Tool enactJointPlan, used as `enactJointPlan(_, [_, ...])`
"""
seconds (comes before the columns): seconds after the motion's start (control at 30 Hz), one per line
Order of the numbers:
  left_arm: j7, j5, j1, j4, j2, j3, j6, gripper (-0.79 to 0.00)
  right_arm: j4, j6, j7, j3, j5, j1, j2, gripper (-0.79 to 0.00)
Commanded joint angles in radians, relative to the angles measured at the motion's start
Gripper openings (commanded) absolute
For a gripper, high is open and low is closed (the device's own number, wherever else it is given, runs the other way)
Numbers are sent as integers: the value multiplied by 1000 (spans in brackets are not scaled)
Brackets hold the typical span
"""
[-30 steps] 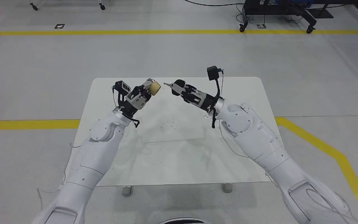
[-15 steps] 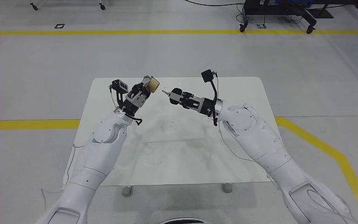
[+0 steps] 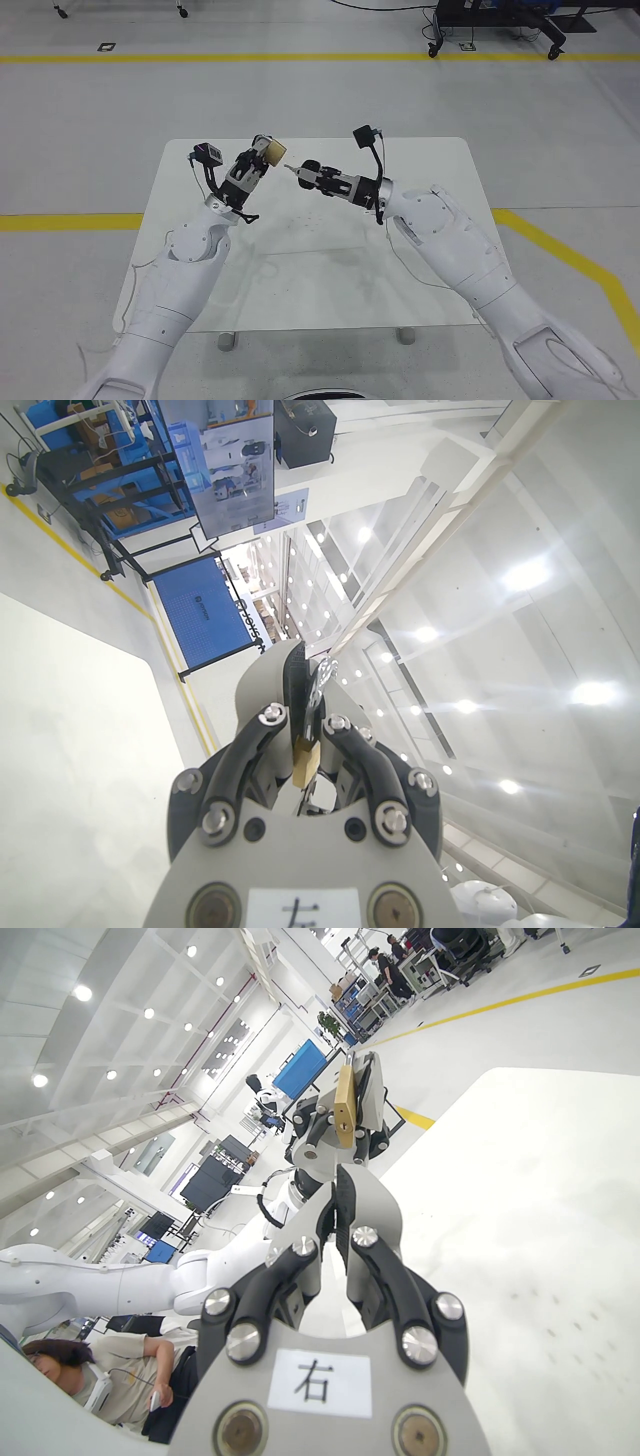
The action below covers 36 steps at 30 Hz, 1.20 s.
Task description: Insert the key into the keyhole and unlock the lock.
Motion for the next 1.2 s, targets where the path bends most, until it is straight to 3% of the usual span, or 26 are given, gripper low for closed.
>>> enactJointPlan(0.0, [-1,8,1,-2,-1,-3,4,-785,2,0,4,0,1,1,-2,-785])
enactJointPlan(0.3, [-3,37,6,-10,-6,-9,19,-785,13,7,20,3,19,10,-10,-785])
enactJointPlan(0.4, [-41,-22,5,-7,-10,-5,66,-785,17,10,22,6,23,13,-12,-785])
enactJointPlan(0.6, [-172,-207,-31,54,-16,-10,235,-785,12,-8,45,34,62,-5,-9,-785])
enactJointPlan(0.73, [-242,-260,-57,92,-22,0,298,-785,8,2,92,55,122,-16,-5,-785])
enactJointPlan(1.17, [-340,-321,-122,212,-42,21,349,-785,-6,38,81,63,119,-30,-3,-785])
